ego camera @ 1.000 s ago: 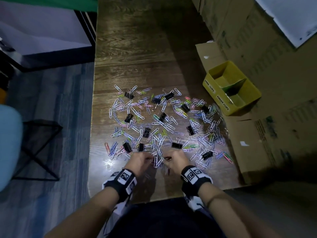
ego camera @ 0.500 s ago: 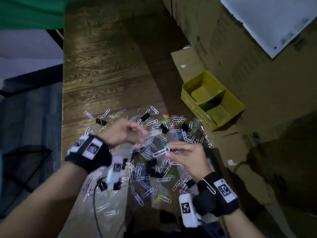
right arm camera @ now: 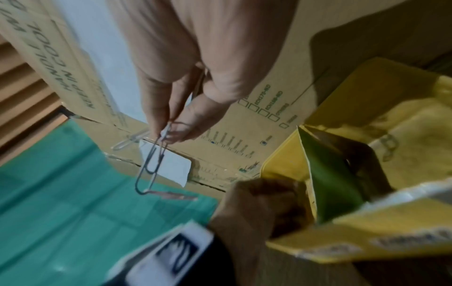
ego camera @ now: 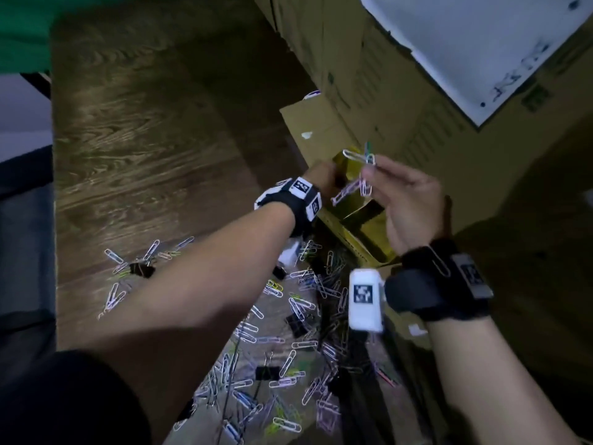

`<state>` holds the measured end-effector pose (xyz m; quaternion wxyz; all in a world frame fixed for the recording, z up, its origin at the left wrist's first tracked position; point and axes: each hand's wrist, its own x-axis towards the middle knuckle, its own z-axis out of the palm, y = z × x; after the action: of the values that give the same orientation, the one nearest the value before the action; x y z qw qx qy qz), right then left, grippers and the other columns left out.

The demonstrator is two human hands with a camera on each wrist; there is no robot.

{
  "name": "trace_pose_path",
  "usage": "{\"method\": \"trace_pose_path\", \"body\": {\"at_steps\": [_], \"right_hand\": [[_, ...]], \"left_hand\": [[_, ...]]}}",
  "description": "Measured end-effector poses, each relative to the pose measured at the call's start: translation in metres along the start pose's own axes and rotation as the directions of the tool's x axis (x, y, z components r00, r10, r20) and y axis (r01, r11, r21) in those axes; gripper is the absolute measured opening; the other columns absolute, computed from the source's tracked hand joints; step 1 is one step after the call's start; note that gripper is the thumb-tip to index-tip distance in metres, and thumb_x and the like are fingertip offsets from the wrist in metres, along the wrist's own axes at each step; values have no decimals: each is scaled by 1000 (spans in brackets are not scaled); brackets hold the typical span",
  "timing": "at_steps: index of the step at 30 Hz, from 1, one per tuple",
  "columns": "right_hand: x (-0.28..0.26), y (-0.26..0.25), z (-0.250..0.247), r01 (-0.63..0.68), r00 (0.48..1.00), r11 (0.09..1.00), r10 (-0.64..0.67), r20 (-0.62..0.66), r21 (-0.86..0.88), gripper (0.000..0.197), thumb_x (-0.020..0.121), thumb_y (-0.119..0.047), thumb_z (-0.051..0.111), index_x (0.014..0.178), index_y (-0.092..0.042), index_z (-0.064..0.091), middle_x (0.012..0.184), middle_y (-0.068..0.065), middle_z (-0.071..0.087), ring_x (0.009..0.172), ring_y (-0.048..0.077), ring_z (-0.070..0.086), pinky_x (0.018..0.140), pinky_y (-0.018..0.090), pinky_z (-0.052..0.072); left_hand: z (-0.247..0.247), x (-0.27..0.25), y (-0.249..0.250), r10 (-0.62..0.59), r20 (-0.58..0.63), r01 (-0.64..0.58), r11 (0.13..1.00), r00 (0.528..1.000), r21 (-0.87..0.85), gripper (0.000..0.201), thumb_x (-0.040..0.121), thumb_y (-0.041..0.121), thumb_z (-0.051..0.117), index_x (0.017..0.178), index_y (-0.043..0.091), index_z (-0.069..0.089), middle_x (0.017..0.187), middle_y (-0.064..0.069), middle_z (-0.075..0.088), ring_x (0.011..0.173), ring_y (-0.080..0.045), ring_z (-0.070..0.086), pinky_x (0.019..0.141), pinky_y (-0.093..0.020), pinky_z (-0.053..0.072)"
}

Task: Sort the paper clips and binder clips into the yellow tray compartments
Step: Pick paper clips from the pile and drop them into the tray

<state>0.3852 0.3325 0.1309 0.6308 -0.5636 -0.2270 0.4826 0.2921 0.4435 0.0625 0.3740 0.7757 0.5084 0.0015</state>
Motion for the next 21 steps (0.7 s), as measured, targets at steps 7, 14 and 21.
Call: {"method": "trace_pose_path", "body": {"at_steps": [7, 14, 21], "right_hand": [[66, 23, 3, -3, 997, 924, -28, -76, -381, 22, 69, -2, 78, 90, -7, 73, 86, 11, 74, 76, 19, 71, 78, 27, 57], [72, 60, 15, -22, 999, 669, 36, 3, -743, 22, 78, -12, 73, 100, -11, 72, 91, 4, 70, 75, 10, 62, 52, 4, 41], [28, 65, 16, 270, 944, 435, 56, 325, -859, 32, 86, -26, 65, 117, -17, 65, 120, 5, 65, 110, 17, 59, 92, 21, 41]], "left_hand": [[22, -20, -32, 147, 145, -181, 950, 978, 256, 29, 93, 31, 49, 109, 10, 63, 104, -15, 67, 97, -31, 63, 91, -37, 47], [26, -79, -54, 334, 161, -366, 896, 929, 253, 25, 93, 13, 47, 112, 9, 63, 110, -13, 67, 109, -26, 58, 117, -42, 10], [46, -153, -82, 443, -163, -403, 886, 881, 230, 27, 85, 6, 54, 110, 10, 63, 107, -7, 61, 97, -22, 56, 86, -43, 50]]}}
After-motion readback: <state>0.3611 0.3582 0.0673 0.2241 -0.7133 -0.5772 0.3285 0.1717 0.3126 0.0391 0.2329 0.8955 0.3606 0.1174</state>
